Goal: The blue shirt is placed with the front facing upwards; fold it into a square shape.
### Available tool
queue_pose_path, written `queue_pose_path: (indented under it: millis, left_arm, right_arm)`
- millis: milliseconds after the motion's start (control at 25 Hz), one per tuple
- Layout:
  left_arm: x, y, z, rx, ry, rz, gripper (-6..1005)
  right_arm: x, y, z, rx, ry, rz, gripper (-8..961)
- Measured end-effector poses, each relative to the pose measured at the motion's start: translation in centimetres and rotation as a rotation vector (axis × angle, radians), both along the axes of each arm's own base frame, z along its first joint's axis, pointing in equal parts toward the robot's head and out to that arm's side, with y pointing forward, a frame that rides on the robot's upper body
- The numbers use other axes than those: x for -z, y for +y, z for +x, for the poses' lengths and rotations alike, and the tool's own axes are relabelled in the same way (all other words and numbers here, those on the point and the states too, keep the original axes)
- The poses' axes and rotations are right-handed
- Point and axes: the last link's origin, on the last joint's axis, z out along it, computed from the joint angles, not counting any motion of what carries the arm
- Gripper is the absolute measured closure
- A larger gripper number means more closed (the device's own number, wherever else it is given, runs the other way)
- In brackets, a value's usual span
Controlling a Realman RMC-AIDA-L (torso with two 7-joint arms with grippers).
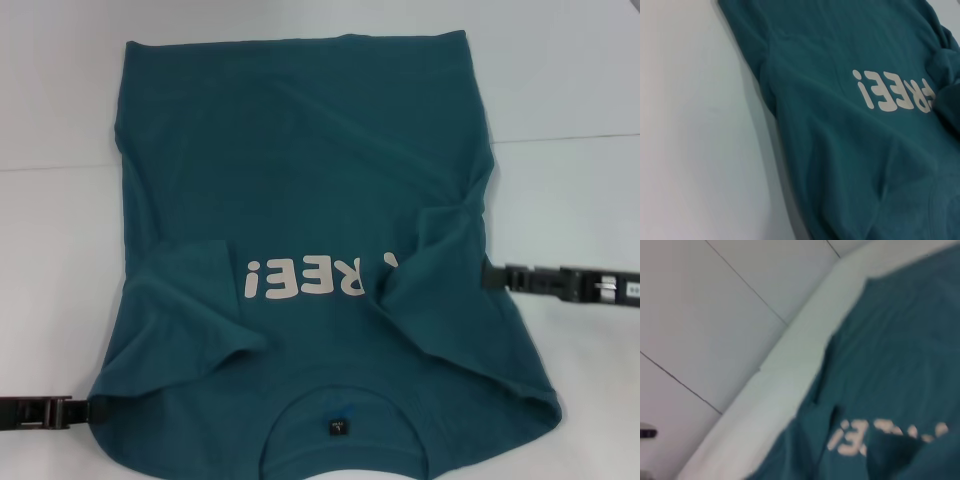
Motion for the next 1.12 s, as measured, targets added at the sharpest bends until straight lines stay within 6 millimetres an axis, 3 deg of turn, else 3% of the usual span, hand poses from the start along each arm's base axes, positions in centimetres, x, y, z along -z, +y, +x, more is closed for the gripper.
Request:
queue_pose_path:
  millis: [600, 1120]
  left_arm:
    - [-0.5, 0.1, 0.0, -0.006, -0.003, 0.014, 981]
    - [-0.3, 0.1, 0.0, 0.0, -0.004, 0.012, 981]
  right_arm:
    - [-0.3, -2.9, 3.3, 0.27, -0.051, -0.227, 54]
    - [-1.3, -5.2, 5.5, 0.381, -0.049, -0.254, 58]
